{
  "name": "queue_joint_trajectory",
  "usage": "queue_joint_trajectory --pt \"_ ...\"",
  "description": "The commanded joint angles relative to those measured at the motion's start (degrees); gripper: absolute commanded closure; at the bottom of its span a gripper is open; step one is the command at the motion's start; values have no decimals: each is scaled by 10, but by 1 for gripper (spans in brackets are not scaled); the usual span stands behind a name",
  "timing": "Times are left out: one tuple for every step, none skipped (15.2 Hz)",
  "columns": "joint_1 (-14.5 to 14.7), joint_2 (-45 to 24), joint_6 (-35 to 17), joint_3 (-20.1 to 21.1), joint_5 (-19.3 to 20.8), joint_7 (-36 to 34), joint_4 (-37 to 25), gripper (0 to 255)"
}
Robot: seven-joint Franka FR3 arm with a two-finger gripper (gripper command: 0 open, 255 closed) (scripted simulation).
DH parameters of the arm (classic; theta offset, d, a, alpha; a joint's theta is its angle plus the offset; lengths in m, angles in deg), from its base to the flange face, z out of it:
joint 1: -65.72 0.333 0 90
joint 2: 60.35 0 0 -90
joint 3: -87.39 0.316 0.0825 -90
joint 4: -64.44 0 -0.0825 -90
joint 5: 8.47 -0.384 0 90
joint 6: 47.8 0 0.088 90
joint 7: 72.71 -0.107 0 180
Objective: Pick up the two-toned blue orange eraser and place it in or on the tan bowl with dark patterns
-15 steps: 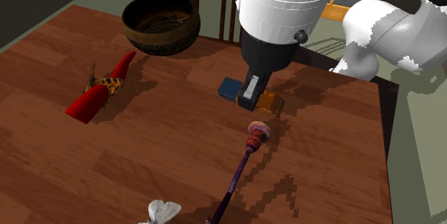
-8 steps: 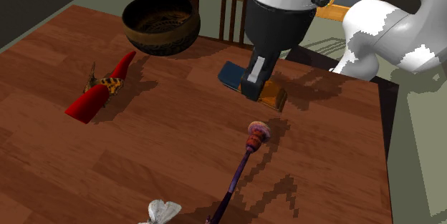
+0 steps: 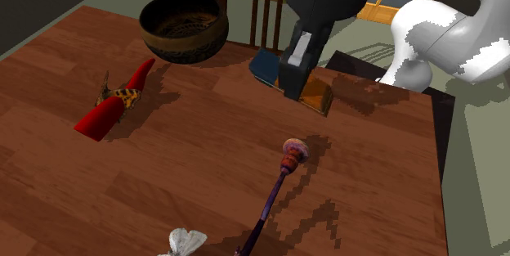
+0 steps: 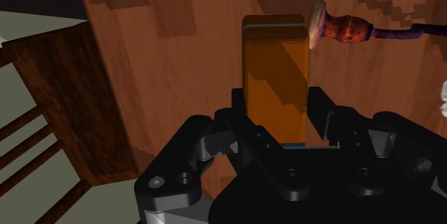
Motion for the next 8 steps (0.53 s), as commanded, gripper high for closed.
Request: queue_joint_trajectory --pt "0 -1 16 0 0 1 -17 255" --pt "0 -2 24 0 0 1 -26 255" --pt "0 -3 32 0 0 1 -35 255" --pt "0 -5 39 0 0 1 -44 255" --pt "0 -7 47 0 0 1 -53 255" --pt "0 -8 55 0 0 2 -63 255" --pt "0 -10 63 0 0 2 -73 255" --pt "0 -12 70 0 0 2 -82 255"
